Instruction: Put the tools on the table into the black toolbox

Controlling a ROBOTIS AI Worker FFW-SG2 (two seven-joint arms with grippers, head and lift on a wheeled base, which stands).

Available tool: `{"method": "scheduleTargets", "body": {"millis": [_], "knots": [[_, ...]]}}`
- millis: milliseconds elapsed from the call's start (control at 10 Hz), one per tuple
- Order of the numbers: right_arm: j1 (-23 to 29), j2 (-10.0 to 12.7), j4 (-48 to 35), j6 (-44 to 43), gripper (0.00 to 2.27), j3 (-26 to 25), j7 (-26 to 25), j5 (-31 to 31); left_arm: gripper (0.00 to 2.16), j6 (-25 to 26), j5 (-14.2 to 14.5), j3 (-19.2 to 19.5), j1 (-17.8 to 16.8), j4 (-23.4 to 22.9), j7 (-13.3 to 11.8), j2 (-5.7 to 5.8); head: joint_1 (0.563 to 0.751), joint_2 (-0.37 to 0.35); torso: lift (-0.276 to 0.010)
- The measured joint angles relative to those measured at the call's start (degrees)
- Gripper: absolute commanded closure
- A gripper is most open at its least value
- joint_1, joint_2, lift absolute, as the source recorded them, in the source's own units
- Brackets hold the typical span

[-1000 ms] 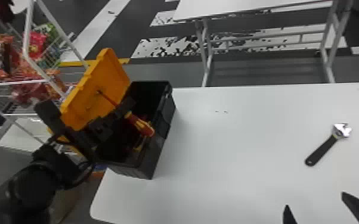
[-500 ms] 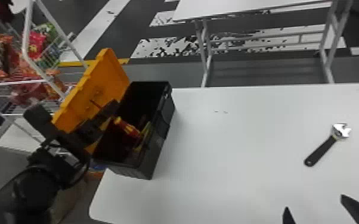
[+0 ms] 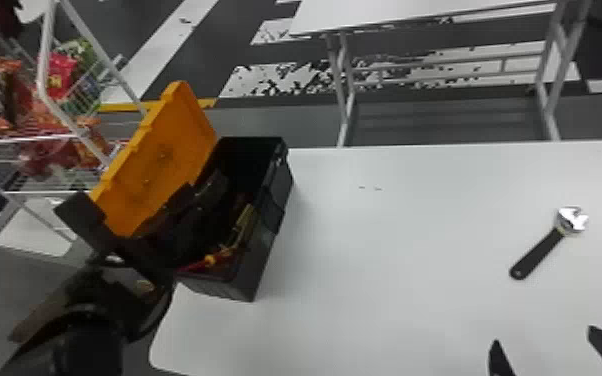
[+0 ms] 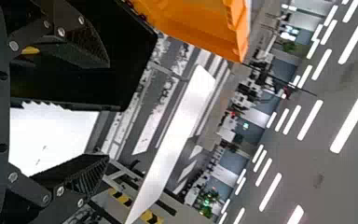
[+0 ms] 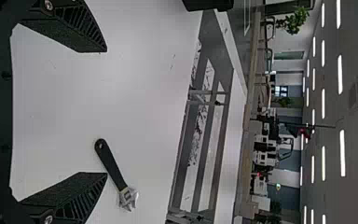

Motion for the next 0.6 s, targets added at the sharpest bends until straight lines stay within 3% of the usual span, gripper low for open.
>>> {"method": "scheduleTargets", "body": {"millis": [200,400,600], "knots": [[-0.78,1.06,-1.15,1.93,0.08,-1.04,-0.04,-0.55,0.03,-10.13,-0.91,-4.85,4.79,-1.64,1.48,-0.89,0.695,0.35,-0.075],[-2.72,2.25,-2.44,5.84,0.08,-2.0,-0.46,-1.74,0.04,-21.44,-6.32,-10.33,8.5,-2.14,4.12,-1.97,0.695,0.35,-0.075],[-6.19,3.52,-3.78,12.92,0.08,-2.26,-1.09,-2.83,0.04,-30.23,-10.58,-14.92,11.59,-2.15,5.65,-2.22,0.695,0.335,-0.075]]}}
